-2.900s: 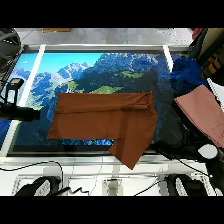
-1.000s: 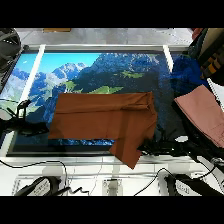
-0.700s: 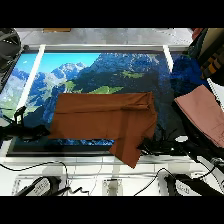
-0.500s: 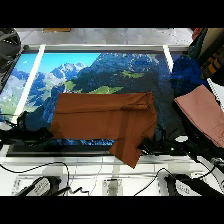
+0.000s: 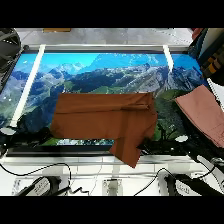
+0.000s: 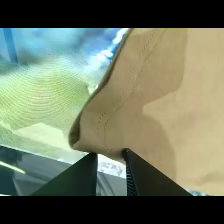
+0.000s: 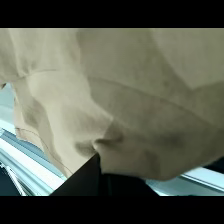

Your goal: Fold the clothes and pants, and hang the long-sleeved shirts on hangers.

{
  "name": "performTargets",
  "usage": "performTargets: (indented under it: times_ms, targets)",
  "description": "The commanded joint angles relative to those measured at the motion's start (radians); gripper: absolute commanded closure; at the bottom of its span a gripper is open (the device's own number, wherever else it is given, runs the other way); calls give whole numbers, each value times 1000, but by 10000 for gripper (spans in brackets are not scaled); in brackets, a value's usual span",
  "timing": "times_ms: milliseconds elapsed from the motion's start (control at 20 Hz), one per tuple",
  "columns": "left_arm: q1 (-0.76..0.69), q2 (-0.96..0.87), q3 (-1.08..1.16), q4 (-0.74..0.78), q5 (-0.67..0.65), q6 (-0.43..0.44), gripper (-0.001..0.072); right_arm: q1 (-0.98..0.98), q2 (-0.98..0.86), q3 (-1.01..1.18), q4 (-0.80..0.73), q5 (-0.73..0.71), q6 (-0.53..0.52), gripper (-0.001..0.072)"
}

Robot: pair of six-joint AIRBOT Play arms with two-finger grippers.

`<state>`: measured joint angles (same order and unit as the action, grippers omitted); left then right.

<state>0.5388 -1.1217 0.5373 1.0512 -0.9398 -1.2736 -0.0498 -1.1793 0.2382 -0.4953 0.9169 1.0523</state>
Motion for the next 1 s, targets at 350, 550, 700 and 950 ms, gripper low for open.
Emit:
performTargets:
  times_ms: [350, 550, 700, 950]
  targets:
    - [1, 79, 32, -76, -22, 100, 694, 1, 45, 159, 1, 111, 19, 702]
    - [1, 229, 107, -89, -21, 100, 694, 1, 230, 240, -3, 92, 119, 703]
    - [-25, 327, 124, -140, 11, 113, 695, 2, 364, 315, -49, 21, 209, 704]
    - [-200, 340, 126, -124, 198, 113, 697, 82, 341, 475, -400, -93, 387, 704]
